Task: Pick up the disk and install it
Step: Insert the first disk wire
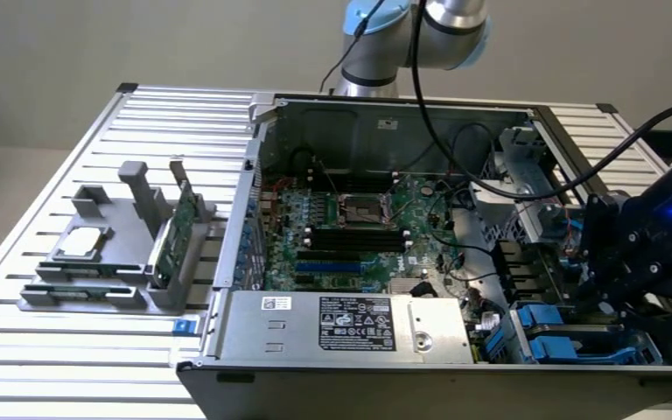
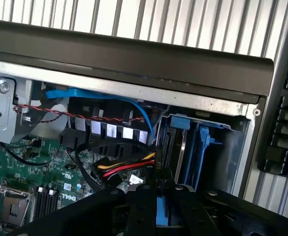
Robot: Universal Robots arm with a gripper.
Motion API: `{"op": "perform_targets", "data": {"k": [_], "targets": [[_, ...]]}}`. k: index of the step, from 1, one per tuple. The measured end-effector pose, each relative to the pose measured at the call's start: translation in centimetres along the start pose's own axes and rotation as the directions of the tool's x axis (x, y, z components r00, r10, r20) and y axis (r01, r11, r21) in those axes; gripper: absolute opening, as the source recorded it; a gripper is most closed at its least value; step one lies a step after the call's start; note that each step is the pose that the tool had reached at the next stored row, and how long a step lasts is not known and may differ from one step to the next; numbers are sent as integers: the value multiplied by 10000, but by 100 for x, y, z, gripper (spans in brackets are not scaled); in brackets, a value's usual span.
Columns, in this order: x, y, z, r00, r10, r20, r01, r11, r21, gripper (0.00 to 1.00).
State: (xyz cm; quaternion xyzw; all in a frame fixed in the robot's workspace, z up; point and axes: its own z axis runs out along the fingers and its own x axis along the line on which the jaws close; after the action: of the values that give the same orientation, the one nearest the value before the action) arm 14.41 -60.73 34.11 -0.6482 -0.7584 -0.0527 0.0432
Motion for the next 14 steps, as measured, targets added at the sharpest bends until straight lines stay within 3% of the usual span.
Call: {"op": "perform_targets", "data": {"k": [4, 11, 14], "targets": [[-2, 4, 1, 9995, 303, 28, -303, 9995, -7, 16], [-9, 55, 1, 9972, 700, 246, -700, 9975, 4, 16], [-9, 91, 1, 9964, 788, 301, -788, 9969, 7, 16]]}}
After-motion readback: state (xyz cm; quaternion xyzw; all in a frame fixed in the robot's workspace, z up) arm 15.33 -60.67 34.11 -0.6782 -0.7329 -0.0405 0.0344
